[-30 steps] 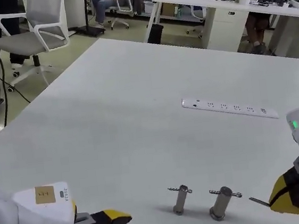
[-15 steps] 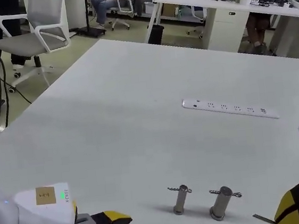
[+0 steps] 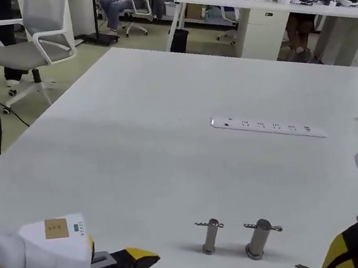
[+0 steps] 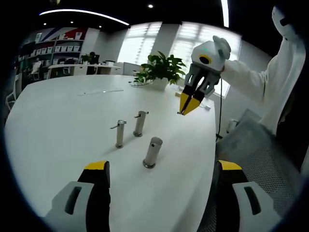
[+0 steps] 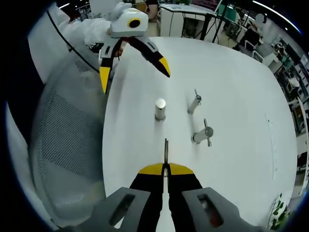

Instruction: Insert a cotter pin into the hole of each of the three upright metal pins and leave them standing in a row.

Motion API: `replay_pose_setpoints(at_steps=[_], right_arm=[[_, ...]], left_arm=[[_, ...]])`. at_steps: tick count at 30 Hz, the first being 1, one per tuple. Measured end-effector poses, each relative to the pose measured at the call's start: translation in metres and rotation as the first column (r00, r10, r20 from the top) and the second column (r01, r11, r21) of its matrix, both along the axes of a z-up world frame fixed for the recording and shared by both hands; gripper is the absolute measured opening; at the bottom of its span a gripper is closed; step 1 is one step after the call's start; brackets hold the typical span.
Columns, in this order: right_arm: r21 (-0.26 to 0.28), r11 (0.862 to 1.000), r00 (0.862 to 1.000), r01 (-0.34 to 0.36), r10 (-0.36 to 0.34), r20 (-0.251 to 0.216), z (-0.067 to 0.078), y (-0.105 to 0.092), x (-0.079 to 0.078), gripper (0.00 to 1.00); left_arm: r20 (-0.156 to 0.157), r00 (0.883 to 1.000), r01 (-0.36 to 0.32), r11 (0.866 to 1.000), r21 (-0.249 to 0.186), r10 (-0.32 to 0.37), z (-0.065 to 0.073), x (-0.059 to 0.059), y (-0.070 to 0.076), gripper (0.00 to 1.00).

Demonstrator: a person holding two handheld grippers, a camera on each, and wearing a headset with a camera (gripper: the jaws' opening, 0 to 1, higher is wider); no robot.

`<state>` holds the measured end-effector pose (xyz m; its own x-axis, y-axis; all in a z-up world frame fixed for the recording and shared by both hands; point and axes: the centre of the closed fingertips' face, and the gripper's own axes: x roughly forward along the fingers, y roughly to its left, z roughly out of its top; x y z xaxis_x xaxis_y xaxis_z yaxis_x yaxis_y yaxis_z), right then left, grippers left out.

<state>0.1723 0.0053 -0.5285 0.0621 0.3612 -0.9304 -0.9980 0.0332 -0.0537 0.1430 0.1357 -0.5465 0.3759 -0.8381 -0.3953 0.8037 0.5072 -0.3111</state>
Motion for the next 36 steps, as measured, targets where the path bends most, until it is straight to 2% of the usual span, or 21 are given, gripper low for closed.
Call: replay_pose_setpoints(at_steps=[11, 18, 29, 32, 36], right_arm=[[0.025, 1.000, 1.000, 0.004, -0.004, -0.003, -0.002, 0.005, -0.011, 0.00], [0.033, 0.999, 1.000, 0.007, -0.007, 0.001, -0.003, 0.008, -0.011, 0.00], [0.072, 0.997, 0.998, 0.028, -0.032, 0.057, 0.002, 0.013, -0.006, 0.00], [0.087, 0.996, 0.996, 0.031, -0.038, 0.081, 0.003, 0.017, -0.004, 0.00], [0.100, 0.995, 0.992, 0.026, -0.038, 0.117, 0.006, 0.021, -0.003, 0.00]], left_arm=[[0.002, 1.000, 0.006, 1.000, -0.005, -0.006, 0.002, 0.001, -0.003, 0.89], [0.000, 1.000, 0.009, 1.000, 0.000, -0.009, 0.002, 0.001, -0.006, 0.89], [0.024, 1.000, -0.019, 0.999, -0.044, 0.020, 0.015, 0.008, -0.010, 0.86], [0.008, 1.000, -0.025, 0.998, -0.053, 0.026, 0.015, 0.009, -0.011, 0.80], [0.005, 0.999, -0.035, 0.998, -0.051, 0.036, 0.015, 0.010, -0.011, 0.75]])
